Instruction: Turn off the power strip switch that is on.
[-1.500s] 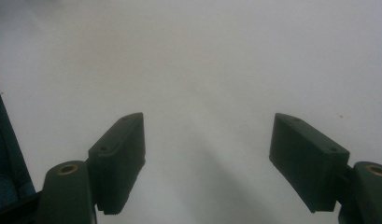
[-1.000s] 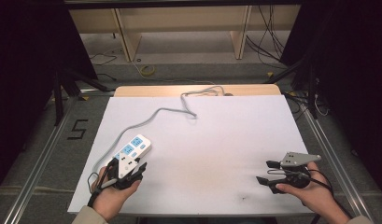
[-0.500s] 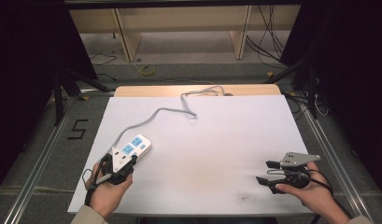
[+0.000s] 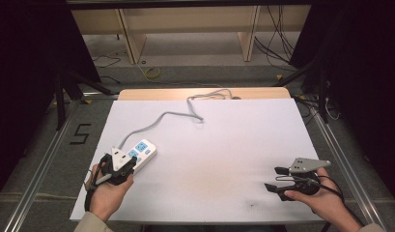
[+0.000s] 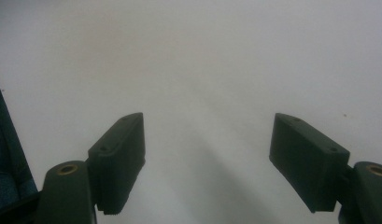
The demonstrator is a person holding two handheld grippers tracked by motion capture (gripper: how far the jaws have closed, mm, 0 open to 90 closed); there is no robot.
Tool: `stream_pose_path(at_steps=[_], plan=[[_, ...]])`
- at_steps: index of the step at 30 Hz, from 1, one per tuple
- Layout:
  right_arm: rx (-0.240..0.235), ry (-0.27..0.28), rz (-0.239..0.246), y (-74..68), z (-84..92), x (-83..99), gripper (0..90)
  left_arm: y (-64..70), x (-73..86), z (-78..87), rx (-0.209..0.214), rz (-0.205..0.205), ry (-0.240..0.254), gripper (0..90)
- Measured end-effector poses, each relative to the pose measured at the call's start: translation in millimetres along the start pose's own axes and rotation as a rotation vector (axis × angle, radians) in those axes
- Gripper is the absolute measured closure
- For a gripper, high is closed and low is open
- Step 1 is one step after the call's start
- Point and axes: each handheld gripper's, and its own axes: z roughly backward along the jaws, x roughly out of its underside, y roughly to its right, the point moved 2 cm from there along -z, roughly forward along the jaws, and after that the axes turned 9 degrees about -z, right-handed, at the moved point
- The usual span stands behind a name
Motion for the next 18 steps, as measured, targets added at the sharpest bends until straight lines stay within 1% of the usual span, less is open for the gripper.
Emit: stream_pose_path(at_steps=[9,18], plan=[[0.000,-0.003,-0.002,0.0,-0.7,-0.2,27.1,-10.2,0.7,-8.4,-0.008,0.017,-0.027,89.9],[0.000,-0.003,-0.001,0.1,-0.9,-0.1,27.1,-13.6,-0.9,-17.1,-0.005,0.002,-0.057,89.9]])
